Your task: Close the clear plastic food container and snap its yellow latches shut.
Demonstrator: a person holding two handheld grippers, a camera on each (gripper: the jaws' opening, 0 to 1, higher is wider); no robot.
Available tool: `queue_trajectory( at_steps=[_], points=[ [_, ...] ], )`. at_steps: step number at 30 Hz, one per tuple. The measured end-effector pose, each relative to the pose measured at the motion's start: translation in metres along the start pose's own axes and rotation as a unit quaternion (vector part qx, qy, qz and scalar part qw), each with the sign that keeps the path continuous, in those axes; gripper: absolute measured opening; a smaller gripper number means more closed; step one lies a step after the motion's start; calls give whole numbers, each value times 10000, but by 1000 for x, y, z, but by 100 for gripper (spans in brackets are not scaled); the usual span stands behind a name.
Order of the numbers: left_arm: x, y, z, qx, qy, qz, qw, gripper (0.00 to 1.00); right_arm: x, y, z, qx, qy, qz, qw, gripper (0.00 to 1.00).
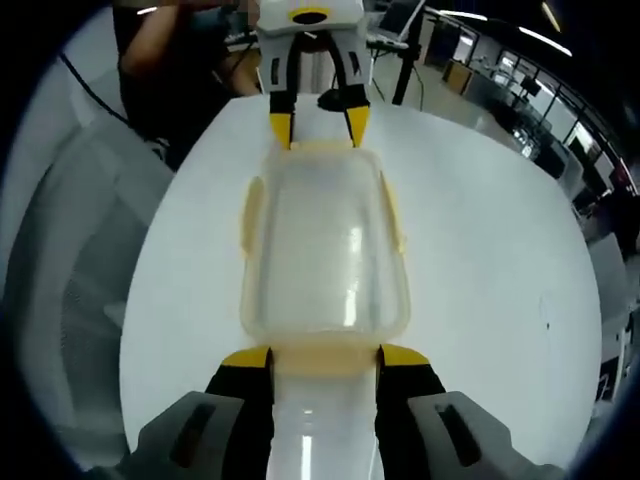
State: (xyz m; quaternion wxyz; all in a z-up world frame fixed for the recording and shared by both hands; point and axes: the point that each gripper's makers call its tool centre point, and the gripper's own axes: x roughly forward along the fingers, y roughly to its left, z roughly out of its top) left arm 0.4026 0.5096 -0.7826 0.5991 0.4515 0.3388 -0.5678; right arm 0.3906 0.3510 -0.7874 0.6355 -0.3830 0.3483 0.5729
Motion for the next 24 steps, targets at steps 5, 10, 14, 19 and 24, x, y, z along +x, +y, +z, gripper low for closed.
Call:
queue_trajectory(
  at_steps=[5,10,14,19,24],
  points=[
    [-9,1,12,-49,-59,84,9999,38,-14,1,-2,15,-42,-52,10000,38],
    [-15,1,23,-5,-127,201,9997,38,-26,1,-4,-5,-69,-113,9999,38],
    [-18,1,30,20,-146,222,9996,38,-33,2,-6,-10,-69,-141,9999,38],
    [-18,0,40,27,-173,211,9996,38,-43,5,-11,-18,-30,-183,9998,38],
    [-13,-2,53,1,-274,120,9996,37,-51,8,-24,16,-34,-193,9998,38]
  ],
)
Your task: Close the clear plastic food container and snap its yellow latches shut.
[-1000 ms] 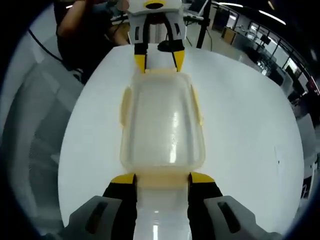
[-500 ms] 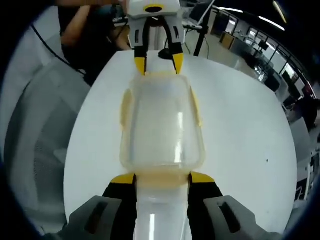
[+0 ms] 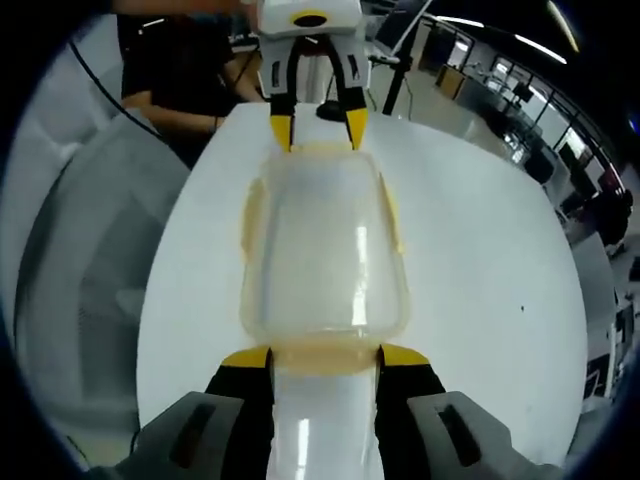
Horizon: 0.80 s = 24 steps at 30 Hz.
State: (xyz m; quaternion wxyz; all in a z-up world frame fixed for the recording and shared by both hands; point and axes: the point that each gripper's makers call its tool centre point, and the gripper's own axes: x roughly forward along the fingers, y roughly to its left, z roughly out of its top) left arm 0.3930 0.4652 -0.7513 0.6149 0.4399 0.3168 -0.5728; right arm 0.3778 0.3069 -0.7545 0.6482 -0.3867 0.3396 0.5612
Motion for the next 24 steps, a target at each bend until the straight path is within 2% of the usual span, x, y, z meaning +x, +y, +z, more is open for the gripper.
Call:
queue_trajectory(
  at_steps=[24],
  points=[
    [27,-3,69,105,-243,-287,9992,37,-35,7,-65,140,129,-46,9998,38]
  ],
)
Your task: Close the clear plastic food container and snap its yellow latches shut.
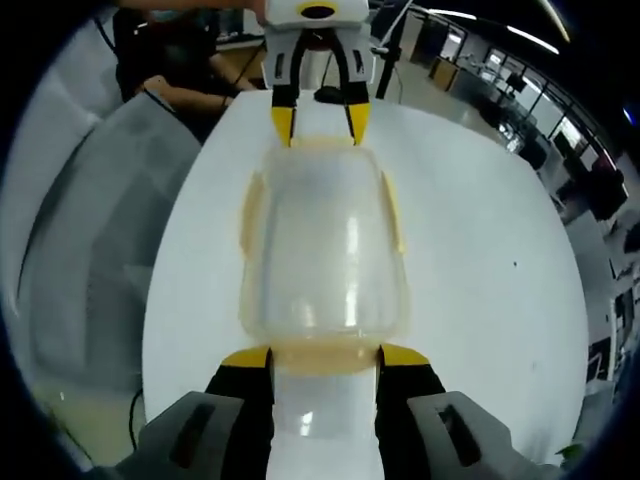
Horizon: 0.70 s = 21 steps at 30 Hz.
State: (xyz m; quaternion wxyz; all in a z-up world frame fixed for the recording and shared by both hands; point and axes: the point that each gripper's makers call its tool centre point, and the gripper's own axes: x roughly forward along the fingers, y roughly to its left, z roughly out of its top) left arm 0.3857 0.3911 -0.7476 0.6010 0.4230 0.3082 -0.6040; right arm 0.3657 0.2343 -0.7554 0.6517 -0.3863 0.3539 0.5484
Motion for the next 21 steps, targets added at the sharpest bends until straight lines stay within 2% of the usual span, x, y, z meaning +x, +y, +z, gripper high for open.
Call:
queue_trajectory(
  at_steps=[21],
  points=[
    [24,10,54,127,-135,-106,9998,37,-28,-7,-51,147,-34,-75,9999,38]
  ],
)
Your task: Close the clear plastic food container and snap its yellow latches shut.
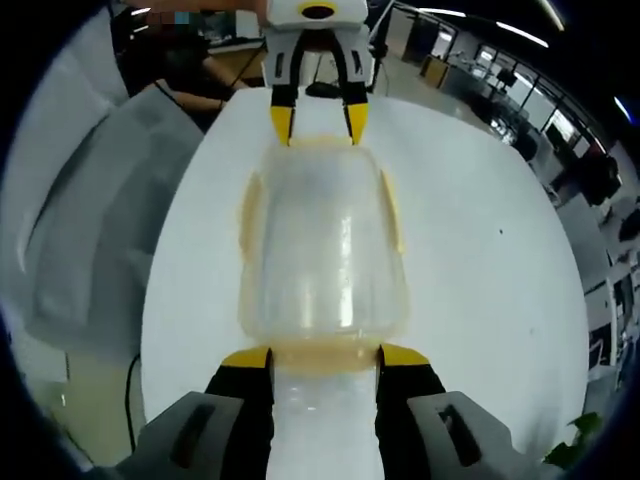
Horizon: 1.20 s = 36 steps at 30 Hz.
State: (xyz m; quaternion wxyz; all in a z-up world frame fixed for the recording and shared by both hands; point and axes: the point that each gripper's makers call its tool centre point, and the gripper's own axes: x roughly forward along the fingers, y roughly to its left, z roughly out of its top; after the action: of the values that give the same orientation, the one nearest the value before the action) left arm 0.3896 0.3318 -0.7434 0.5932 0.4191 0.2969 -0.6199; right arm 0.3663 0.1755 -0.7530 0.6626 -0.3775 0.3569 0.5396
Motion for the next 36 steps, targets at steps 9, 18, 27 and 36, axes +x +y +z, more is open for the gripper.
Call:
queue_trajectory(
  at_steps=[9,18,27,36],
  points=[
    [15,4,20,15,-95,-82,9999,37,-9,-4,-22,81,95,51,9999,38],
    [25,6,29,42,-134,-127,9998,38,-12,-3,-37,177,127,100,9997,38],
    [33,6,31,53,-129,-188,9997,38,-7,-3,-45,264,169,172,9994,38],
    [38,7,28,32,-133,-229,9996,38,1,-3,-50,283,192,298,9990,38]
  ],
)
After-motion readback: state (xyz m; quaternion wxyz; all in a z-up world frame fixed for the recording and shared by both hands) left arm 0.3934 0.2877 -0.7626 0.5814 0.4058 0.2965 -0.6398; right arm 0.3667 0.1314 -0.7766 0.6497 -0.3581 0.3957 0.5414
